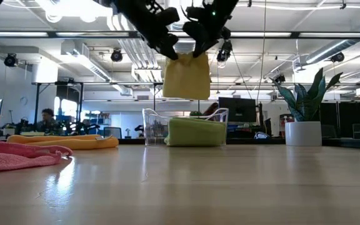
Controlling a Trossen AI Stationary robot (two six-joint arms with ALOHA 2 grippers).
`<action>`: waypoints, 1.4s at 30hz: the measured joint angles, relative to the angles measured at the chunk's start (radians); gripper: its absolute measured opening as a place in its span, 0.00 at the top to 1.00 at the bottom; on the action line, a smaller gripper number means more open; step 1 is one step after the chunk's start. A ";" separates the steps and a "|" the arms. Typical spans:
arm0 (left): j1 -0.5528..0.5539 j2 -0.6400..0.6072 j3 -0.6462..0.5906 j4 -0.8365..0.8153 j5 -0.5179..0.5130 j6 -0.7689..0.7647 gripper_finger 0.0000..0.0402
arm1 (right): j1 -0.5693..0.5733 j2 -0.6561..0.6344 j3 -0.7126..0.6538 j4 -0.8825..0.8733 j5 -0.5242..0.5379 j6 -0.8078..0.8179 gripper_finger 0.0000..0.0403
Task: Fold microfiber towels
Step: Stack the yellow microfiber towel on top of the green microfiber towel into the transparent bin
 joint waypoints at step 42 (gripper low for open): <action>0.167 0.390 0.343 -0.458 0.403 0.059 1.00 | -0.353 0.372 0.279 -0.450 -0.634 -0.267 0.98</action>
